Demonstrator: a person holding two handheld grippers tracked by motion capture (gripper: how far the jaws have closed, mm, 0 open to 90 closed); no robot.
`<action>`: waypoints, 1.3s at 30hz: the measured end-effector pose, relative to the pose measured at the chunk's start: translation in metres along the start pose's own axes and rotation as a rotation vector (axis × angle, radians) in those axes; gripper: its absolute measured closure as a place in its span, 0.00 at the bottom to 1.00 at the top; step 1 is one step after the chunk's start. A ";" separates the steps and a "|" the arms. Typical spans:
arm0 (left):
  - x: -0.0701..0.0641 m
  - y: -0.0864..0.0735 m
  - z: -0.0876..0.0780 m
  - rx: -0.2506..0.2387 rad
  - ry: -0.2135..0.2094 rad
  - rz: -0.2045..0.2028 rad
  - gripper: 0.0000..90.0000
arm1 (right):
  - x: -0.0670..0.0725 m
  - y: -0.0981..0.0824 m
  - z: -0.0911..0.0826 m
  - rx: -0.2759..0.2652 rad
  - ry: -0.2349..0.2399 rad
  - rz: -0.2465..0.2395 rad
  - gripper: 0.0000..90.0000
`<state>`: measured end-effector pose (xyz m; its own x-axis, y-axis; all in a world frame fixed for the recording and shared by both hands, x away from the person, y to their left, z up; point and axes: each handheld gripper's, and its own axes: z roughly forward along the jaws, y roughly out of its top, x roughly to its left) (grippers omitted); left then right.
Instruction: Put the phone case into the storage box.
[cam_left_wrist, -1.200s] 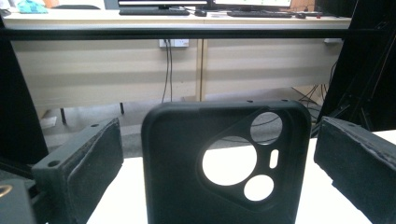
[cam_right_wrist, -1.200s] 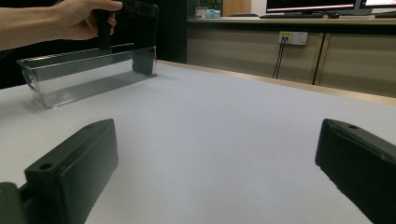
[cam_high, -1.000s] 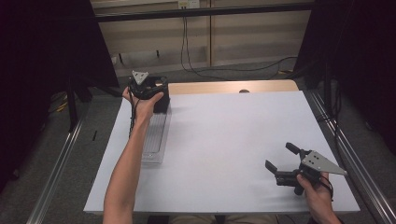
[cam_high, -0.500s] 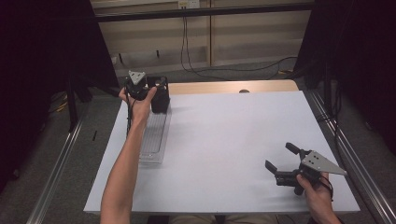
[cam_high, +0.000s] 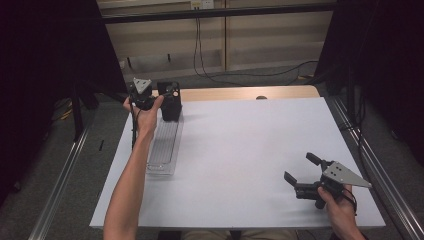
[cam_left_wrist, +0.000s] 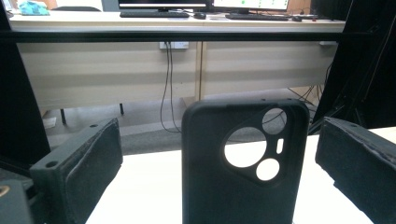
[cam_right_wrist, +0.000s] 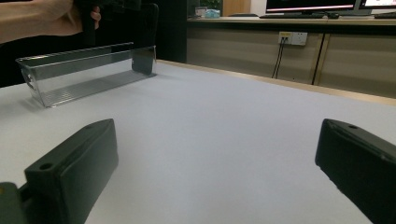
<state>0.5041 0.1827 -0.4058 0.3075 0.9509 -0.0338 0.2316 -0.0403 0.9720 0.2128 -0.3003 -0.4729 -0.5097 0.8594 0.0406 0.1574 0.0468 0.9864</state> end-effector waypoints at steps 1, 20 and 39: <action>0.000 -0.001 -0.001 -0.003 -0.004 -0.003 0.01 | 0.000 0.000 0.000 0.004 0.000 0.002 0.00; 0.001 -0.008 -0.022 -0.017 -0.095 0.005 0.02 | -0.001 -0.001 0.002 0.006 -0.008 0.015 0.00; -0.013 -0.006 -0.047 -0.051 -0.214 0.006 0.01 | -0.001 0.001 0.000 0.001 -0.022 0.012 0.00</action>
<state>0.4550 0.1847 -0.3999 0.4991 0.8636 -0.0712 0.1835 -0.0251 0.9827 0.2139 -0.3013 -0.4725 -0.4890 0.8709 0.0489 0.1639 0.0367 0.9858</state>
